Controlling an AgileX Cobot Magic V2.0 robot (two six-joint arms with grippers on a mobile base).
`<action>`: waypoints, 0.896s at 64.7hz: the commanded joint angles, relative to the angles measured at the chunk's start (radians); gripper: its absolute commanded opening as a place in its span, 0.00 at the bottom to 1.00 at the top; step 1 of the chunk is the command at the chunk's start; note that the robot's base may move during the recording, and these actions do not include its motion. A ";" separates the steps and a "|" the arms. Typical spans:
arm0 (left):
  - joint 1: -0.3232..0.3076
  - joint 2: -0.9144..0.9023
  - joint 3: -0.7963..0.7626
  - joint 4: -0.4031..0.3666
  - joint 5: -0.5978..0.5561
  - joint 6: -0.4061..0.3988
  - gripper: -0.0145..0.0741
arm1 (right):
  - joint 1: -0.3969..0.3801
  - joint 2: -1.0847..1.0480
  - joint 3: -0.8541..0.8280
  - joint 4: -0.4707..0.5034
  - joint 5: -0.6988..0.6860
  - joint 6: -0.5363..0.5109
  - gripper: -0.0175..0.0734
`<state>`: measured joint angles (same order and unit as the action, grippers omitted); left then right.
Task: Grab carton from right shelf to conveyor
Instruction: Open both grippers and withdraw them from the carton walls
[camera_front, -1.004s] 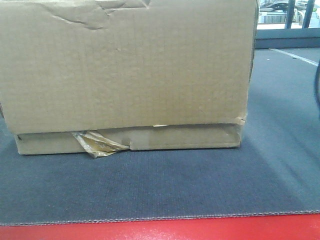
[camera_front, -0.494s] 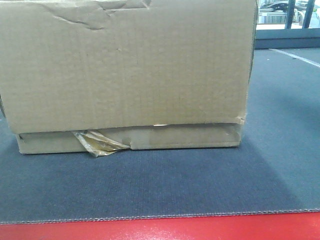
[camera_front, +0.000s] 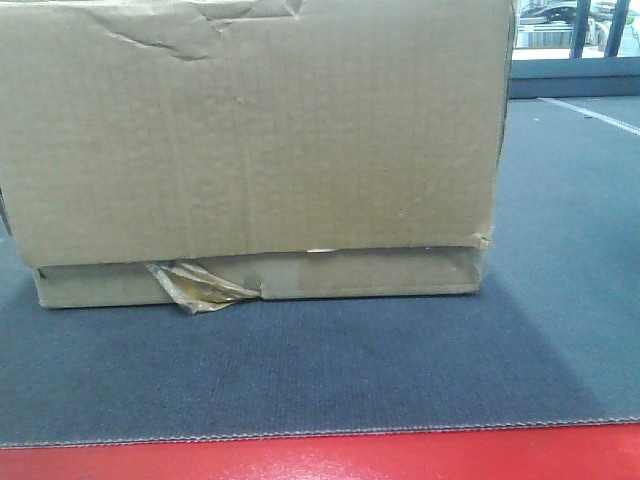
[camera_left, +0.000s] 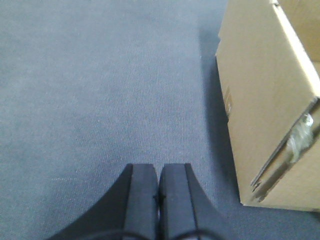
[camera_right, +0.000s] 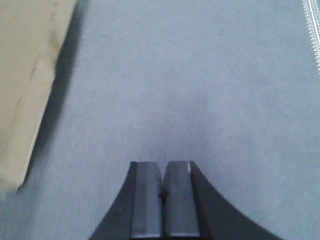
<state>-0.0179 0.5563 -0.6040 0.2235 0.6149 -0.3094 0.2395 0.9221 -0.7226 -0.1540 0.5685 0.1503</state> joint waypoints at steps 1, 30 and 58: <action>0.005 -0.058 0.025 -0.005 -0.038 0.007 0.15 | -0.005 -0.113 0.089 -0.008 -0.096 -0.002 0.12; 0.005 -0.181 0.035 -0.005 -0.031 0.046 0.15 | -0.005 -0.645 0.260 -0.008 -0.226 -0.002 0.12; 0.005 -0.181 0.035 -0.005 -0.029 0.046 0.15 | -0.005 -0.737 0.260 -0.008 -0.290 -0.002 0.12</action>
<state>-0.0179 0.3813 -0.5705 0.2219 0.5998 -0.2652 0.2395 0.1911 -0.4649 -0.1540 0.3085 0.1518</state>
